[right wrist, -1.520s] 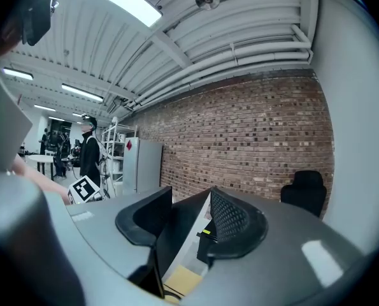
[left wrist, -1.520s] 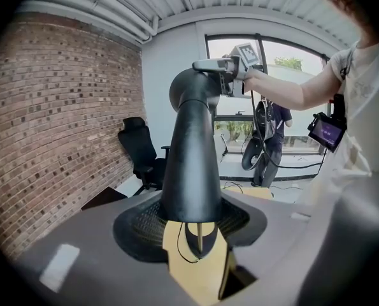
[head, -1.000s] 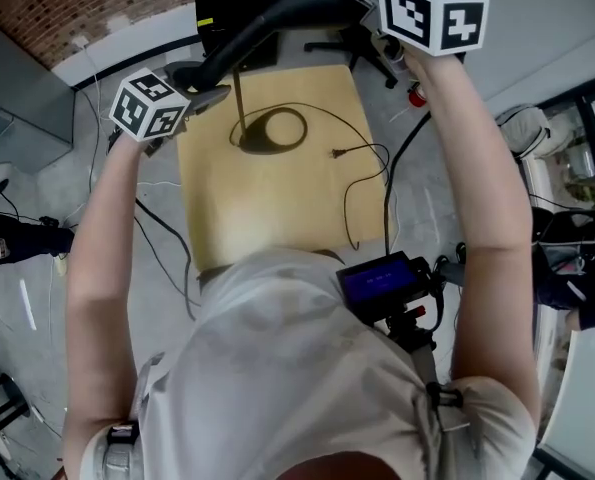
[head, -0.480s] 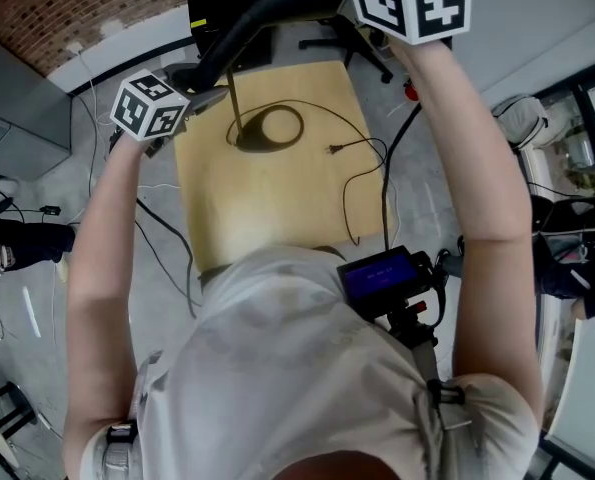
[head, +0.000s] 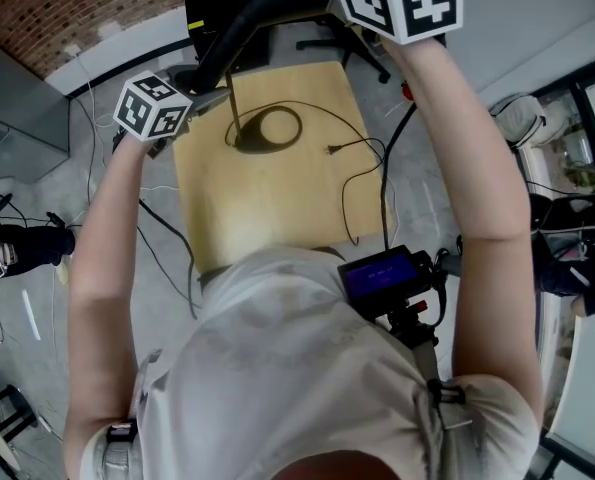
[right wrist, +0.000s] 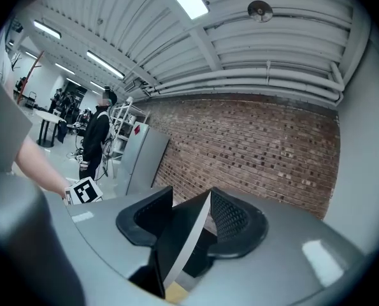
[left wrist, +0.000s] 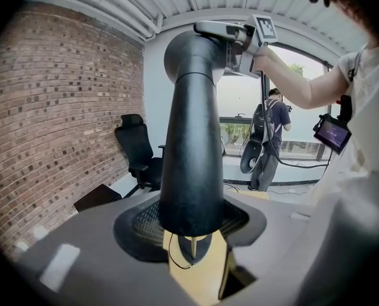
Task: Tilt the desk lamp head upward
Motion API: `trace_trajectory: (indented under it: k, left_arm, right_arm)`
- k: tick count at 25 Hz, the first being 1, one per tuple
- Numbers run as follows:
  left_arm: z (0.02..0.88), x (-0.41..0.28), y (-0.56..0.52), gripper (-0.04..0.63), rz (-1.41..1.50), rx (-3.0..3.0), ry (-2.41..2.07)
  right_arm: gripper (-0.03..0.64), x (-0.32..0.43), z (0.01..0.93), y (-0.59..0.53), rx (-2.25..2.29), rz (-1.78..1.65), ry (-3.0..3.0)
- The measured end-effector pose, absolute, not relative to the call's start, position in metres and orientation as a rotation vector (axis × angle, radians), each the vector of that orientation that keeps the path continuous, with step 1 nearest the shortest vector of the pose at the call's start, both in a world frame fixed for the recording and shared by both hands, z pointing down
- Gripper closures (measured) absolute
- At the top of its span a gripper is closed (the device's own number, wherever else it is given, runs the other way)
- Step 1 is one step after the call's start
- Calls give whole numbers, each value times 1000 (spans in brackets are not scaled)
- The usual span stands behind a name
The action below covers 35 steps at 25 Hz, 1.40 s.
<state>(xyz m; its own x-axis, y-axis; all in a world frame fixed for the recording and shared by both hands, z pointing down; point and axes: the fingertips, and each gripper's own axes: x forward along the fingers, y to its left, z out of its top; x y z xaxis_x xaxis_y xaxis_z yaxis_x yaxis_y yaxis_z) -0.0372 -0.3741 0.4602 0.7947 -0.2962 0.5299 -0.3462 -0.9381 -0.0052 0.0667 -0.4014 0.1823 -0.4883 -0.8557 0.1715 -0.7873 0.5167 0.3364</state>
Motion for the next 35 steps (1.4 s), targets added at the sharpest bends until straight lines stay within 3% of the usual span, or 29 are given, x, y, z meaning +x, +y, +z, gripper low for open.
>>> trace_trajectory:
  k: [31,35]
  left_arm:
    - [460,-25,-379,393,751,2917,-592]
    - [461,-30,-373,354,768,2955,-633]
  right_arm:
    - [410,57,171,-399,1377,-363,-2443]
    - [394,61,164,-392,1426,-327,-2514]
